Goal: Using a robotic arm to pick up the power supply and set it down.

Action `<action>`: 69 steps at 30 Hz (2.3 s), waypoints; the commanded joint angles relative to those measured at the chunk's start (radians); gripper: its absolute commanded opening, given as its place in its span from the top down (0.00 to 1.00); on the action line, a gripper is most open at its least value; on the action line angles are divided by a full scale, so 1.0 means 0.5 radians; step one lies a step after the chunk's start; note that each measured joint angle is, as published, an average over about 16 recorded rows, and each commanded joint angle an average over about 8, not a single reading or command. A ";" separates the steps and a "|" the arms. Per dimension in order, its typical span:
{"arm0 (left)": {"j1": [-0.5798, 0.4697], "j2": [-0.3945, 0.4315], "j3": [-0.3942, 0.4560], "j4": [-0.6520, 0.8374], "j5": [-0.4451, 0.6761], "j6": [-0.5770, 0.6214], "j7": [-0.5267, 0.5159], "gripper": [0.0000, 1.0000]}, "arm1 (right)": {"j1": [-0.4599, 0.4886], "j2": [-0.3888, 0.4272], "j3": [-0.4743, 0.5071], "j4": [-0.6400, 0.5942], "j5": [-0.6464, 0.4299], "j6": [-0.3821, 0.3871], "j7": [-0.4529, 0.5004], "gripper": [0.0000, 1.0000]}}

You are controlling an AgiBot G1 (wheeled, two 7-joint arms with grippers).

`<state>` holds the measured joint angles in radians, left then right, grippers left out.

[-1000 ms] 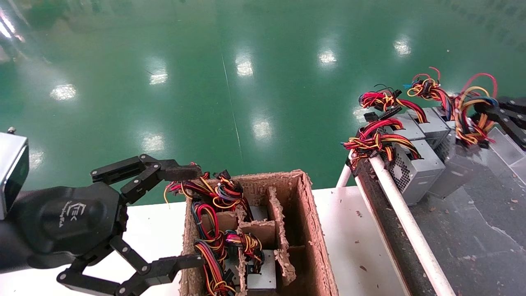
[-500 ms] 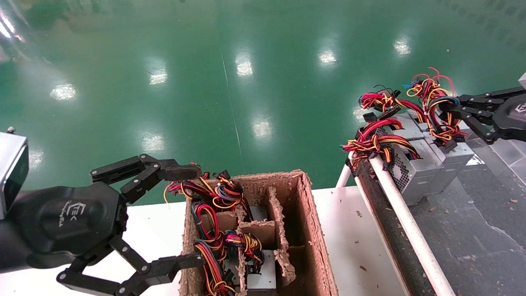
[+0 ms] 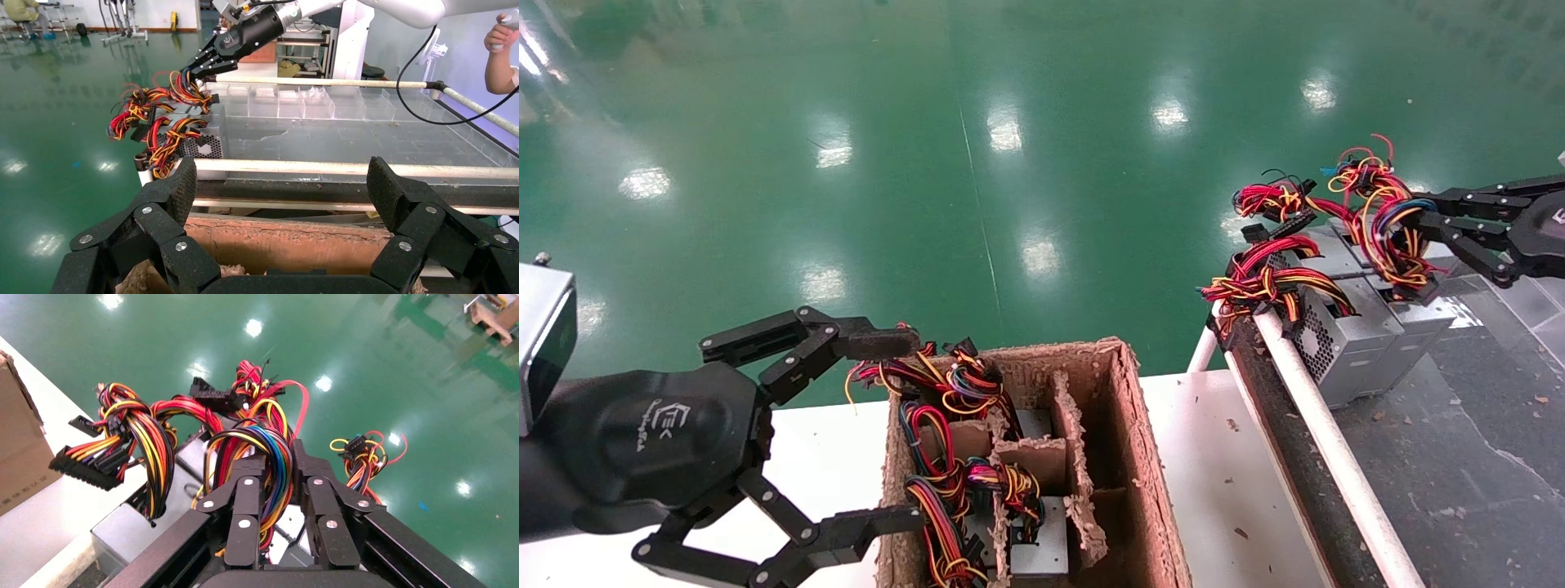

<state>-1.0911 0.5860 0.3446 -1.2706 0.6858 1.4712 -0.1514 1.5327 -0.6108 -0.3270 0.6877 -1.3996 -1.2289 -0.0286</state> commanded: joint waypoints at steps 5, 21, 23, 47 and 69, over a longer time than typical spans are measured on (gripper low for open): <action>0.000 0.000 0.000 0.000 0.000 0.000 0.000 0.00 | 0.047 0.005 -0.021 -0.036 -0.027 -0.043 0.026 0.00; 0.000 0.000 0.001 0.000 -0.001 0.000 0.000 0.00 | 0.176 0.036 -0.058 -0.076 -0.094 -0.122 0.098 0.00; 0.000 0.000 0.001 0.000 -0.001 0.000 0.000 0.00 | 0.182 0.047 -0.039 -0.085 -0.068 -0.119 0.102 0.00; 0.000 0.000 0.002 0.001 -0.001 -0.001 0.001 0.00 | -0.107 0.077 0.146 0.132 0.509 -0.243 0.145 0.00; 0.000 -0.001 0.002 0.001 -0.001 -0.001 0.001 0.00 | -0.487 0.040 0.122 0.630 0.898 -0.379 0.280 0.00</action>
<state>-1.0913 0.5857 0.3458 -1.2699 0.6851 1.4709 -0.1507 1.2892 -0.5906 -0.2659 1.0026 -0.9506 -1.4186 0.1113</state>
